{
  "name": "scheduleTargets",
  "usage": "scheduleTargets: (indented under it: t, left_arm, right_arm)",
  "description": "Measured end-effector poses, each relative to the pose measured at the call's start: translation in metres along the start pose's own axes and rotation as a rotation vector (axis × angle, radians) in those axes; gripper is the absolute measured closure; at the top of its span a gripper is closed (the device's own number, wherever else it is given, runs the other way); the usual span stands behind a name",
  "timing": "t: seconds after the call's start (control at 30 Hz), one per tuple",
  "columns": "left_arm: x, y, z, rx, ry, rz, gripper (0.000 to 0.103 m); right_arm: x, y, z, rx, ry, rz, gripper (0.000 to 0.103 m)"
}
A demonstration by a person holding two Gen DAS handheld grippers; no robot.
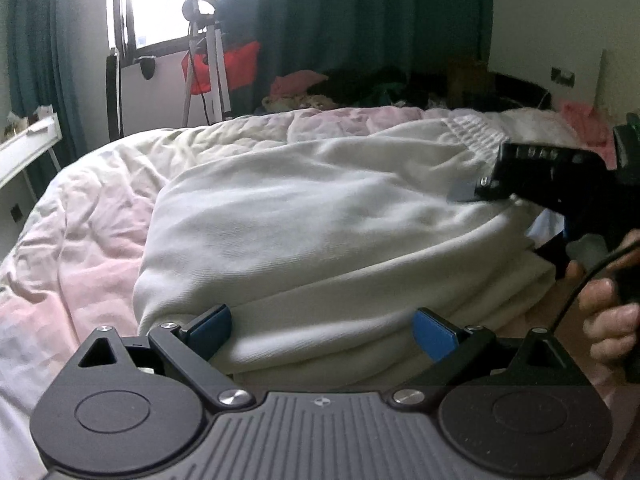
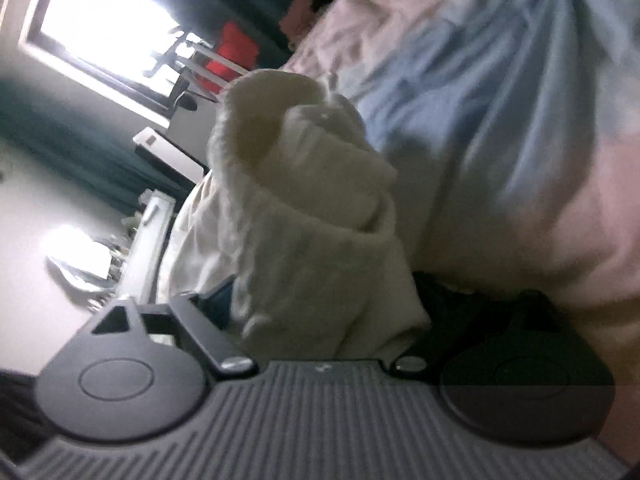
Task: Fold clothes
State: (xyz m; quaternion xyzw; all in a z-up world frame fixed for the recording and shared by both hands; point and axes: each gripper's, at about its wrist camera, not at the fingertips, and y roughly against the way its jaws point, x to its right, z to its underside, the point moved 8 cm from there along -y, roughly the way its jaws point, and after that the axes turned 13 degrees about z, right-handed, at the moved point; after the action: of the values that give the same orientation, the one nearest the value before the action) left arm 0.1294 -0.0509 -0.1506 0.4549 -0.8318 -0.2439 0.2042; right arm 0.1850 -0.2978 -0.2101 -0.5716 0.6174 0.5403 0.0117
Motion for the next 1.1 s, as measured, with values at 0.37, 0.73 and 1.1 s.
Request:
scheduleTargets:
  t: [0.37,0.73,1.1]
  left_arm:
    - [-0.077,0.051,-0.010,0.224,0.512,0.064,0.001]
    - [-0.131,-0.003,0.016,0.152,0.970,0.253,0.014]
    - [-0.115,0.030,-0.025,0.265,0.841,0.252,0.066]
  right_arm:
    - [-0.007,0.032,-0.012,0.114,-0.015,0.060,0.064]
    - [-0.010,0.033,-0.012,0.123,0.007,0.075,0.064]
    - [-0.033,0.066,-0.027,0.164,-0.046,-0.072,0.073]
